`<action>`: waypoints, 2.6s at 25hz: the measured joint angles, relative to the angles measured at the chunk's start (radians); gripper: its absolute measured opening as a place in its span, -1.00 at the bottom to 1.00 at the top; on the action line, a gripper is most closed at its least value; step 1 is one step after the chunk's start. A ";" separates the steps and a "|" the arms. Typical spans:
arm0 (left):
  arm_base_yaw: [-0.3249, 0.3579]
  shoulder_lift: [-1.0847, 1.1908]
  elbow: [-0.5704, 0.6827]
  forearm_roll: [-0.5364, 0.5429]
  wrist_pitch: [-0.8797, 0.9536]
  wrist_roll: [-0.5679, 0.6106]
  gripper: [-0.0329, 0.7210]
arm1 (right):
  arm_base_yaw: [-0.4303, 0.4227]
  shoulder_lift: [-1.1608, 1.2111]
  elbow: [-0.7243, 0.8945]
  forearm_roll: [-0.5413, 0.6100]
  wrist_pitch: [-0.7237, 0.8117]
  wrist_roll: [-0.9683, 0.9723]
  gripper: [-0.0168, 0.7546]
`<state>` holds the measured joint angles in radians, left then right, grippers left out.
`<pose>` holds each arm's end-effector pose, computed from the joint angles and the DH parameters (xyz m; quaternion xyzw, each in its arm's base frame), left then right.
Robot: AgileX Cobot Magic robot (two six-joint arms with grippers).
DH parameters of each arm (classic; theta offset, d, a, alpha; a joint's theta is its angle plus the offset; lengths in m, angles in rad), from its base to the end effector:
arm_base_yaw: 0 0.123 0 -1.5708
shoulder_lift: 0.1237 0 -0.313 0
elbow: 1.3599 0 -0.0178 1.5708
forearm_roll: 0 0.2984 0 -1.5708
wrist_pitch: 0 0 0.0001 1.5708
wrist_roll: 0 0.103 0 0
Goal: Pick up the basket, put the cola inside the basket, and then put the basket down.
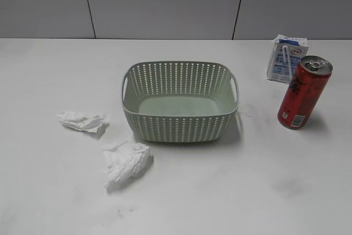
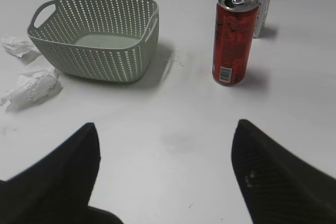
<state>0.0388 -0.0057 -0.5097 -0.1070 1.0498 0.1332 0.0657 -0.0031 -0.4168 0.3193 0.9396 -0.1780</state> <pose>0.0178 -0.0089 0.2994 0.0421 0.8440 -0.0075 0.5346 0.0311 0.0282 0.2815 -0.0913 0.8267 0.1286 0.5401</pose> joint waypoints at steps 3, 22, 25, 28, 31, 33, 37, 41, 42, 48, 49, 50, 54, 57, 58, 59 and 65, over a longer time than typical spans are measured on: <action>0.000 0.000 0.000 0.000 0.000 0.000 0.39 | 0.000 0.000 0.000 0.000 0.000 0.000 0.57; 0.000 0.000 0.000 0.000 0.000 -0.001 0.39 | 0.000 0.000 0.000 0.000 0.000 0.000 0.58; 0.000 0.000 0.000 0.000 0.000 -0.001 0.39 | 0.000 0.000 0.000 0.000 0.000 0.000 0.58; 0.000 0.000 0.000 0.000 0.000 0.000 0.39 | 0.000 0.000 0.000 0.000 0.000 0.000 0.58; 0.000 0.000 0.000 0.000 0.000 0.001 0.39 | 0.000 0.000 0.000 0.000 0.000 0.000 0.58; 0.000 0.000 0.000 0.001 0.000 -0.001 0.39 | 0.000 0.000 0.000 0.000 0.000 0.000 0.58; 0.000 0.000 0.000 0.001 0.000 -0.001 0.39 | 0.000 0.000 0.000 0.000 0.000 0.000 0.58; 0.000 0.000 0.000 0.000 0.000 -0.002 0.39 | 0.000 0.000 0.000 0.000 0.000 0.000 0.58; 0.000 0.000 0.000 0.000 0.000 0.001 0.39 | 0.000 0.000 0.000 0.000 0.000 0.000 0.58; 0.000 0.000 -0.017 -0.006 -0.036 -0.001 0.43 | 0.000 0.000 0.000 0.000 0.000 0.000 0.58; 0.000 0.007 -0.028 -0.022 -0.057 -0.001 0.48 | 0.000 0.000 0.000 0.000 0.000 0.000 0.58; 0.000 0.023 -0.037 -0.038 -0.077 -0.001 0.54 | 0.000 0.000 0.000 0.000 -0.001 0.000 0.58; 0.000 0.137 -0.065 -0.107 -0.135 0.000 0.70 | 0.000 0.000 0.000 0.000 -0.001 0.000 0.58; 0.000 0.262 -0.083 -0.136 -0.165 -0.001 0.69 | 0.000 0.000 0.000 0.000 -0.001 0.000 0.58; 0.000 0.309 -0.090 -0.145 -0.174 0.000 0.68 | 0.000 0.000 0.000 0.000 -0.001 0.000 0.58; 0.000 0.350 -0.099 -0.153 -0.182 0.001 0.66 | 0.000 0.000 0.000 0.000 -0.001 0.000 0.57; 0.000 0.636 -0.178 -0.196 -0.193 0.001 0.62 | 0.000 0.000 0.000 0.000 -0.001 0.000 0.57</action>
<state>0.0388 0.6300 -0.6875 -0.3033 0.8565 0.1338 0.0657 -0.0031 -0.4168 0.3193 0.9388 -0.1782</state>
